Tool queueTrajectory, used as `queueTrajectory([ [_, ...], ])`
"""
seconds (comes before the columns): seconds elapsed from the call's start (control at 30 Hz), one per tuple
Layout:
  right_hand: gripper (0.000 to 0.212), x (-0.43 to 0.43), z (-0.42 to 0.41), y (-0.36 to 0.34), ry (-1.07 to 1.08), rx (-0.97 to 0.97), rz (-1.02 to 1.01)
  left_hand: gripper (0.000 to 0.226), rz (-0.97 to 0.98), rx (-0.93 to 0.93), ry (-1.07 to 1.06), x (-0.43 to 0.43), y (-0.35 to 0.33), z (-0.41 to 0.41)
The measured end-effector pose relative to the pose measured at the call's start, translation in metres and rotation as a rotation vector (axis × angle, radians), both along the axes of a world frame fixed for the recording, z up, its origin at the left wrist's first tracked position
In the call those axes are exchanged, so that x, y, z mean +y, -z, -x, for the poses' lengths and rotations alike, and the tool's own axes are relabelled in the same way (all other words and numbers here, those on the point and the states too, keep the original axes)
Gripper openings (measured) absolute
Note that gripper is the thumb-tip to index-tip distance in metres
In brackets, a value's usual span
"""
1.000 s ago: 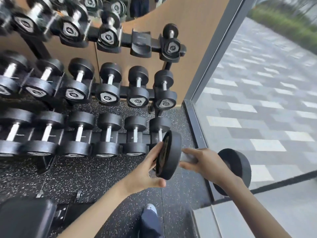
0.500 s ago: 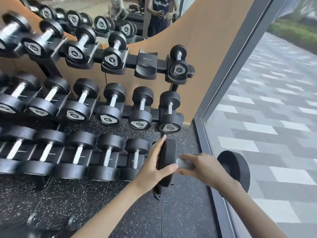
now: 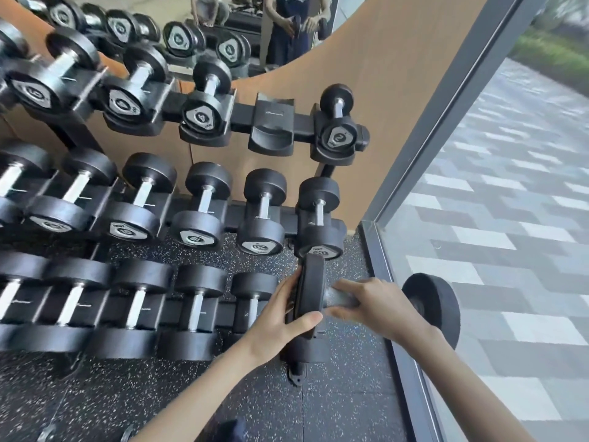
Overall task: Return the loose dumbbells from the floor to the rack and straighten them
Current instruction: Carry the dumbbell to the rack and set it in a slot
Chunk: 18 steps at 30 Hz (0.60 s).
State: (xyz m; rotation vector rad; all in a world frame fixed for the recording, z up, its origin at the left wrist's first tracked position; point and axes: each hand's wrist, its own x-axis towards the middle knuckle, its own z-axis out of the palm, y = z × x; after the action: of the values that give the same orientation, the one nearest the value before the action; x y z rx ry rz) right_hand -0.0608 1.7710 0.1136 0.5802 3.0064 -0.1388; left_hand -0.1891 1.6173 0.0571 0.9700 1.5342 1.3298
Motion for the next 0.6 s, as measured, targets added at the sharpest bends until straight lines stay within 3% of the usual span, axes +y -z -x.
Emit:
queueTrajectory([
  [0.13,0.054,0.009,0.033,-0.011,0.067,0.034,0.017,0.071,-0.021,0.029,0.032,0.016,-0.013,0.04],
  [0.6,0.052,0.04,0.109,-0.008,0.101,0.038,0.035,0.082,-0.041,-0.016,0.032,0.052,-0.005,0.121],
])
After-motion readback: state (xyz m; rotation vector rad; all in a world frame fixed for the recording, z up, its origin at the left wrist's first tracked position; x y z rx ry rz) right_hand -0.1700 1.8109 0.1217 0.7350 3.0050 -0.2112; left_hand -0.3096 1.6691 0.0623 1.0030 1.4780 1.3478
